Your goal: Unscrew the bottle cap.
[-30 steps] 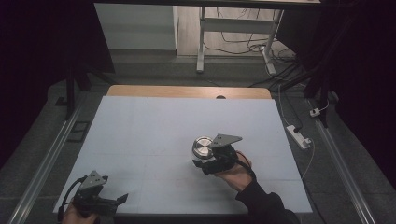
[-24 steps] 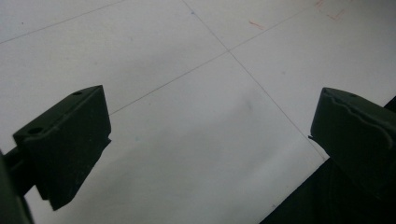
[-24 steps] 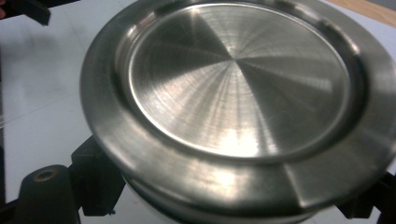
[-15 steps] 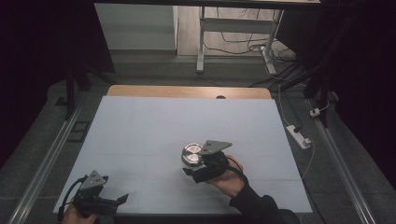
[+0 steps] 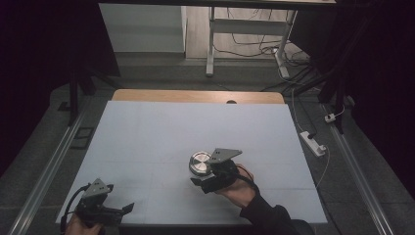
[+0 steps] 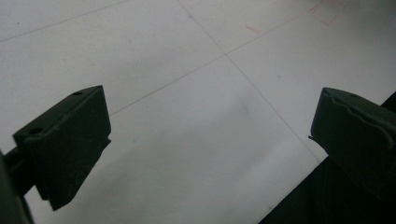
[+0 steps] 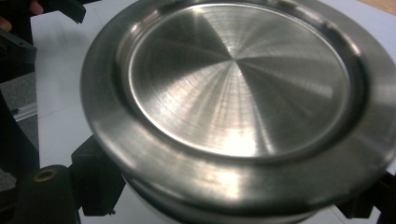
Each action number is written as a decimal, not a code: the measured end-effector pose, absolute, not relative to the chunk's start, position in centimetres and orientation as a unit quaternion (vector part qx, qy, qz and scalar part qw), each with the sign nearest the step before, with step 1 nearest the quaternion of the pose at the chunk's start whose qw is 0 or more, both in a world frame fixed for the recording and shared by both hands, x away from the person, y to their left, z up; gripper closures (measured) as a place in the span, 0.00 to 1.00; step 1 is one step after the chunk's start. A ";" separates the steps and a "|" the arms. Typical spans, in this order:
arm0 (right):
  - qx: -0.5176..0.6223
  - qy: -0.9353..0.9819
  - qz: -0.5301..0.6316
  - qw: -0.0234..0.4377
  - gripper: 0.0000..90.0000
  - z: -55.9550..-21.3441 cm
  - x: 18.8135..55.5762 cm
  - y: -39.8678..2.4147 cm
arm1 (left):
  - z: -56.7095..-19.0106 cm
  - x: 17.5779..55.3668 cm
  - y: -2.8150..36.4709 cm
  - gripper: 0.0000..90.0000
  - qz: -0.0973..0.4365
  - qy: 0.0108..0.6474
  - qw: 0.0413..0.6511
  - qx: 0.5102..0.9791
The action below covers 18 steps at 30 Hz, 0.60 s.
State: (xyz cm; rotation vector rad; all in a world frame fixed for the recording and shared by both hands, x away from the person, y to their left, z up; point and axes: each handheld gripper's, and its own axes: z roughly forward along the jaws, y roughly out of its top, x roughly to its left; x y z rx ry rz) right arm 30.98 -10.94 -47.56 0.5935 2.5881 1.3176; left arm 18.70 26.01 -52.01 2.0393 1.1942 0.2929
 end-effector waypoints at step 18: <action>0.199 0.869 0.443 0.091 0.16 -47.6 31.1 -11.1 | -50.7 19.3 25.5 0.00 0.113 0.402 0.424 0.804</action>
